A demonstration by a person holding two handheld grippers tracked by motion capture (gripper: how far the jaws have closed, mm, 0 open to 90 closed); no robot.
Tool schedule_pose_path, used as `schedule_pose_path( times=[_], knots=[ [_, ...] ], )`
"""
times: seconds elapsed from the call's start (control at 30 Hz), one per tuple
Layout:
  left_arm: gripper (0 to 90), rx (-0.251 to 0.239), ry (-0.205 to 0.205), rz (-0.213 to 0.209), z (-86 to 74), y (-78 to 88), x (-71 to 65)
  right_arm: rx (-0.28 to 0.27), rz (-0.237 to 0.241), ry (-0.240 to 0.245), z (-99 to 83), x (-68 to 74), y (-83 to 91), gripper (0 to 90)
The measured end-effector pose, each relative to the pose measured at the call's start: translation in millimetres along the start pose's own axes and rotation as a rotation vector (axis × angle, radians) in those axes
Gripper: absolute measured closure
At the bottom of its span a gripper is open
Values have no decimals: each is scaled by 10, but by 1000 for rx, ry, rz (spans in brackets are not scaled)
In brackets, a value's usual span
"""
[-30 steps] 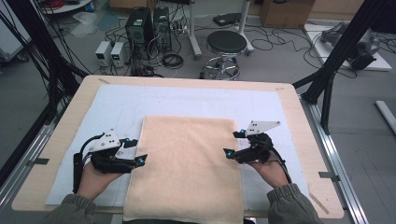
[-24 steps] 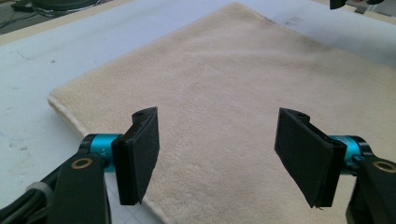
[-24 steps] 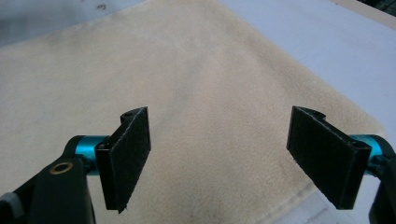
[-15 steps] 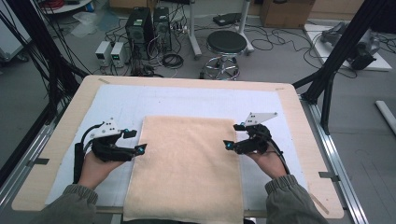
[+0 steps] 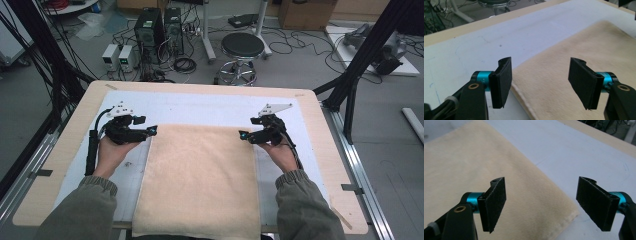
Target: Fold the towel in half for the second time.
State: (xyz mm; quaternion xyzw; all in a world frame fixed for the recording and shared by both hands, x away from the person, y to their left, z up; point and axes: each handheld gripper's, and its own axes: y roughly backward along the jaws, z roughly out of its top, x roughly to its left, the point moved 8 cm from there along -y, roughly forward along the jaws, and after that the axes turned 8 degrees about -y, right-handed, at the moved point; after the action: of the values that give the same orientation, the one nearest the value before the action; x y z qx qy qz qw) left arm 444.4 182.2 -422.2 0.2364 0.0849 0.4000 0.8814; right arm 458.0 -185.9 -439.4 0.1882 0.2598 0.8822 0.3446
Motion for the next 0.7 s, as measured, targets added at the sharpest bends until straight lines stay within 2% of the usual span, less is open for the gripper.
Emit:
schedule_pose_path(
  times=[0.03,0.17,0.33,0.47,0.57,0.7],
  knots=[
    [374,2,19,14,-33,-58,51,8,-7,-10,-24,-33,-36,234],
    [383,12,52,41,-126,-214,144,16,-18,-45,-98,-163,-131,247],
    [399,47,58,49,-241,-400,164,49,-41,-77,-212,-294,-248,258],
    [412,87,70,47,-344,-511,165,69,-52,-83,-270,-338,-317,274],
    [414,129,59,48,-414,-577,154,92,-60,-97,-321,-371,-364,288],
    [436,165,84,49,-486,-634,143,110,-49,-116,-362,-377,-400,339]
  ],
)
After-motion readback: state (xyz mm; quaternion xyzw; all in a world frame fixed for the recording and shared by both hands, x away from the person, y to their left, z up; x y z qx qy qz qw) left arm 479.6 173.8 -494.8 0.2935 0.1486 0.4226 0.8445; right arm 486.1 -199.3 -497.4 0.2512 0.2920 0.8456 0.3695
